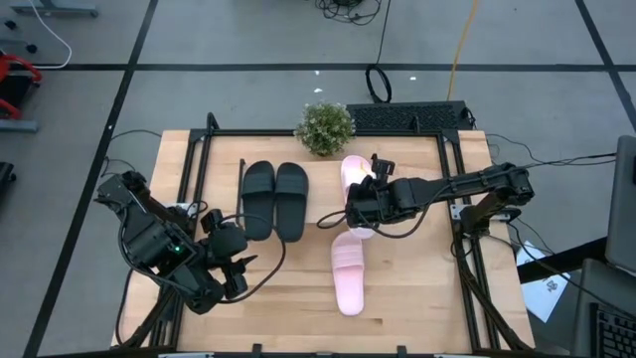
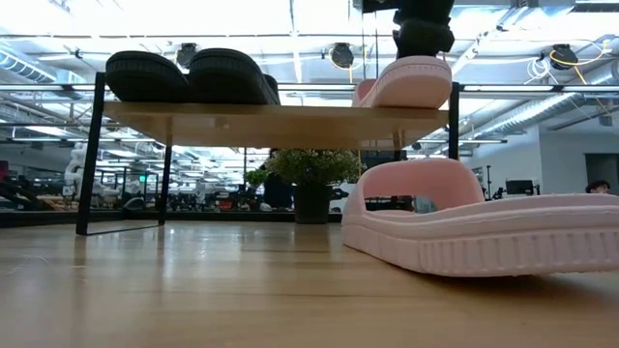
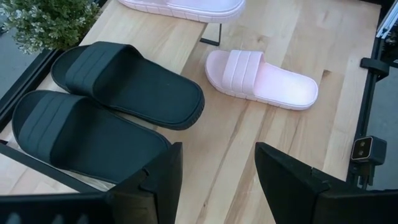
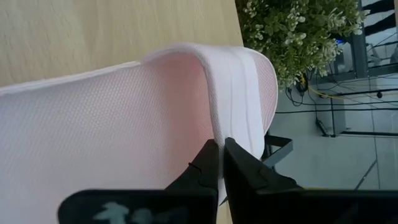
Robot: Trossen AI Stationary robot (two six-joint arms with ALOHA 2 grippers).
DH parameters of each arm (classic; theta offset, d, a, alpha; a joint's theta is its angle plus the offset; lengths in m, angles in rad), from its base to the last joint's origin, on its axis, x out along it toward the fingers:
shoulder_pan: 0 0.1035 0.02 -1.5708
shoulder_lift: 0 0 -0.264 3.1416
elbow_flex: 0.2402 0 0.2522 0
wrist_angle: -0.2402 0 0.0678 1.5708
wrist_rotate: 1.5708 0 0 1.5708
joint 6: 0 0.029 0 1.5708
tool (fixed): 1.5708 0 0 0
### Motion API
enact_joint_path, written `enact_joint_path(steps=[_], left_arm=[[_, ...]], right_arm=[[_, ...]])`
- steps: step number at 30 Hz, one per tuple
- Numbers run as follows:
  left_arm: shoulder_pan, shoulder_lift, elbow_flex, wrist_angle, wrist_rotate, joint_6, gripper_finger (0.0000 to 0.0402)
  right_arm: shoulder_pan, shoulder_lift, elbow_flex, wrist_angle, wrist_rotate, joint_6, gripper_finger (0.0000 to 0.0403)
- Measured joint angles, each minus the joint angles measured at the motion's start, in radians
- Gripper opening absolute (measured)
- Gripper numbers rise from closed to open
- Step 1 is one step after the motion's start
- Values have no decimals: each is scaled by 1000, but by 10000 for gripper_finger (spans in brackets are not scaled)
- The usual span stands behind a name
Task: Pick and place slides into the shelf
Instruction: Put the pink slide on the shelf
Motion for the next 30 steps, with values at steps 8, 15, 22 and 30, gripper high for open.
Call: enact_joint_path(steps=[8,15,22,30], left_arm=[[0,0,0,0,-1,-4,198],[0,0,0,0,-8,-4,198],[0,0,0,0,-8,-12,198],[0,0,0,1,-9,-11,198]], right_arm=[[0,0,0,0,2,-23,0],[0,0,15,-3,21,-46,0],[0,0,25,-16,21,-68,0],[-2,0,27,-37,25,-68,0]])
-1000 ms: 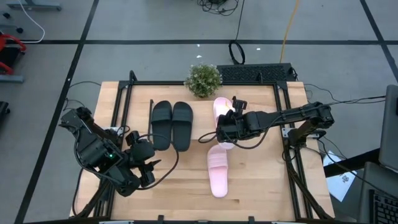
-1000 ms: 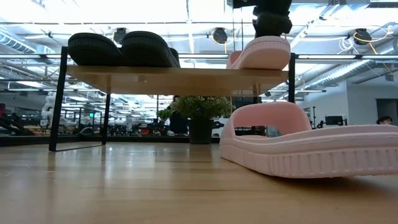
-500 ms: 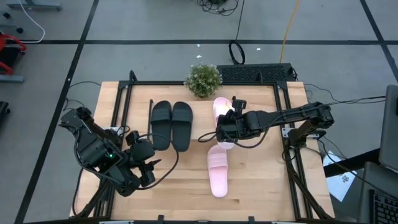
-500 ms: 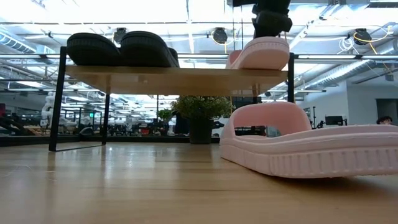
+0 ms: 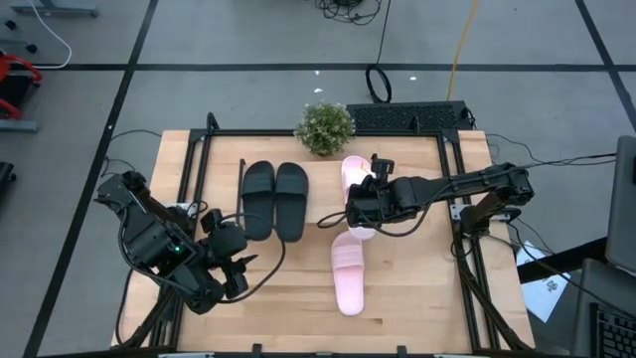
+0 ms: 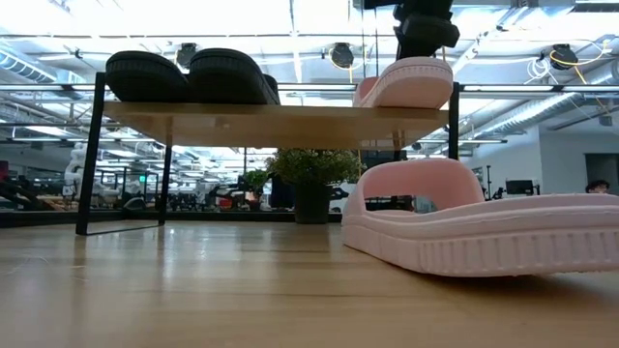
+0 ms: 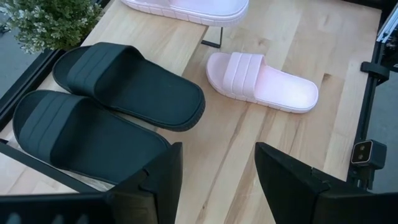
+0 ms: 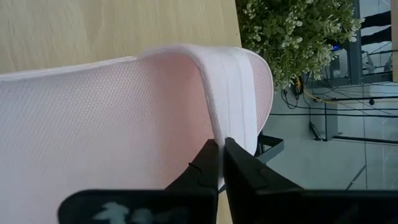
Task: Pick and place slides into the shelf
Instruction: Put the pink slide on the shelf
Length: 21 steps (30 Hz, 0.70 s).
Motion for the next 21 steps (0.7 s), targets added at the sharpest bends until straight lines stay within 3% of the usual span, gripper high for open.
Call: enact_joint_path(steps=[9,21], left_arm=[[0,0,0,0,0,0,198],[0,0,0,0,0,0,198]], right_arm=[[0,0,0,-1,24,-4,0],[0,0,0,-4,22,-6,30]])
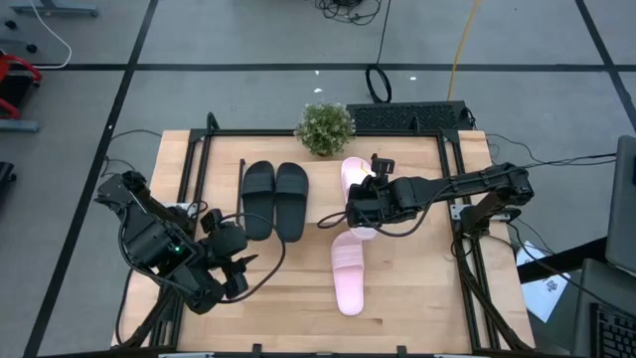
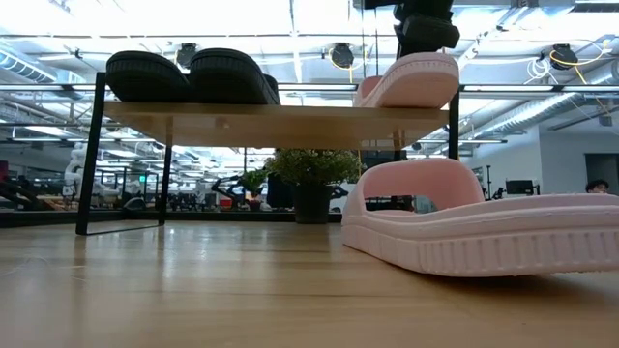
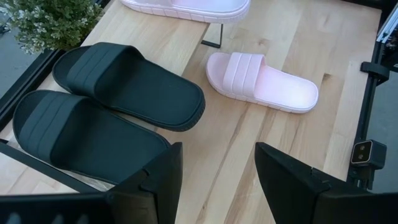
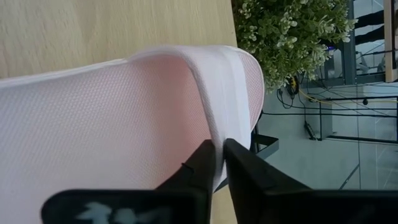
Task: Pick and place slides into the shelf
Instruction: Put the pink slide on the shelf, then put the pink slider on the shelf
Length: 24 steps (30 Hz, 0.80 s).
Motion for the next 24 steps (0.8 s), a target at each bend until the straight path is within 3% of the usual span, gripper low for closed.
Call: enact_joint_path(steps=[8,24], left_arm=[[0,0,0,0,0,6,198],[0,0,0,0,0,6,198]], right_arm=[[0,0,0,0,0,-1,58],[2,-1,1,0,0,-1,172]])
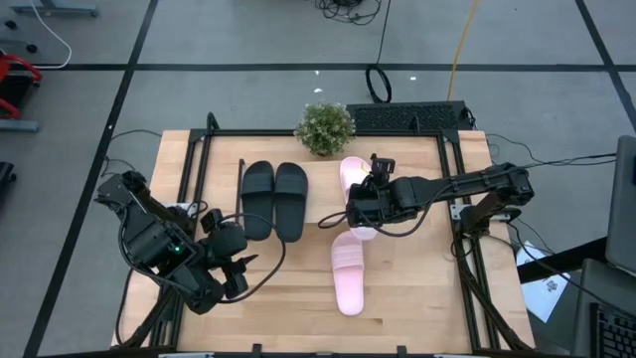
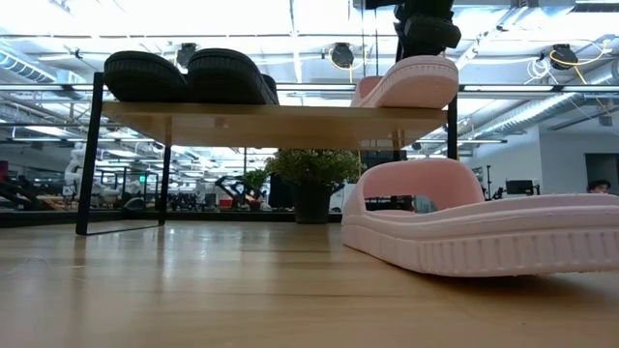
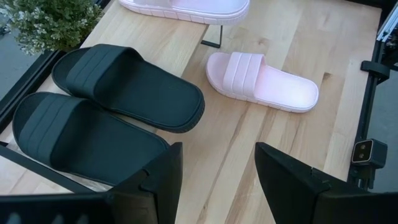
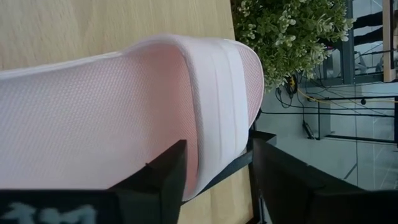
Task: Pick and place slides into the shelf
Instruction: Put the pink slider on the shelf
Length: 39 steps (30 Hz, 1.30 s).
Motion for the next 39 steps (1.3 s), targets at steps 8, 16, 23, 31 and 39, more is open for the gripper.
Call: enact_joint_path(steps=[8,16,23,31,39], left_arm=[[0,0,0,0,0,0,198],[0,0,0,0,0,-1,198],[0,0,0,0,0,-2,198],[0,0,0,1,0,-2,198],[0,0,0,4,1,28,198]], right_arm=[[16,0,0,2,-2,-21,207],[67,-22,0,9,-3,-26,213],[130,-108,0,59,-77,-26,213],[233,-217,0,219,-484,-6,213],[384,-174,-19,375,-549,5,212]])
